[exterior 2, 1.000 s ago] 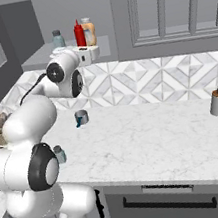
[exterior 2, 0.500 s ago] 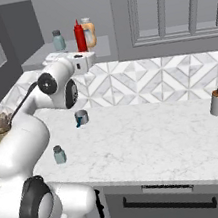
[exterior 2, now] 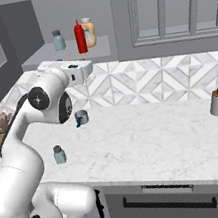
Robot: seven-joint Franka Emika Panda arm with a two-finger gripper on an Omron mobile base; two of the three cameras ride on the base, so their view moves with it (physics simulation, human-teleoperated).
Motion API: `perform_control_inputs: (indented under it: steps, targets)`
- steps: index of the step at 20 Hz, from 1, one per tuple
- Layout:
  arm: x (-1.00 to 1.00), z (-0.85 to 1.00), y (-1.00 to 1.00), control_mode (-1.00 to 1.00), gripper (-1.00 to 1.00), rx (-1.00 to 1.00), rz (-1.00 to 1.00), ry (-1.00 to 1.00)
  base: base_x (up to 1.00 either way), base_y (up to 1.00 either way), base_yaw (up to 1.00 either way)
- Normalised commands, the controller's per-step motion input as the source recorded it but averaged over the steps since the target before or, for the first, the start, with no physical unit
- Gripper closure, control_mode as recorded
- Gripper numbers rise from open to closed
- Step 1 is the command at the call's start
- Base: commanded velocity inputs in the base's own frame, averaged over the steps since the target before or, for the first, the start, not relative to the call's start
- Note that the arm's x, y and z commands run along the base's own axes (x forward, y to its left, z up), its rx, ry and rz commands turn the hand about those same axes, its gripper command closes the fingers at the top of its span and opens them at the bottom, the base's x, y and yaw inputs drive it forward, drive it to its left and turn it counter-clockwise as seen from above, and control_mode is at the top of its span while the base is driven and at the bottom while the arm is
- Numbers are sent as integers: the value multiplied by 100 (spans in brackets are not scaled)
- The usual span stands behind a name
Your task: Put the shaker and condiment bottle from the counter next to their counterparts in the cabinet.
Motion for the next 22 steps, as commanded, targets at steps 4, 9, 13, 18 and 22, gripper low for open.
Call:
perform_control_inputs:
  steps: [4,9,13,18,22]
  targets:
    - [-69,0,-11,-100,-100,0,11,0,0,0,0]
    - [-68,0,-16,-100,-100,0,16,1,0,0,0]
    - [-68,-5,-14,-100,-100,0,16,0,0,0,0]
    - [-54,-39,-2,-100,-100,-2,15,1,0,0,0]
    - [-21,-90,21,-100,-100,-13,14,0,0,0,0]
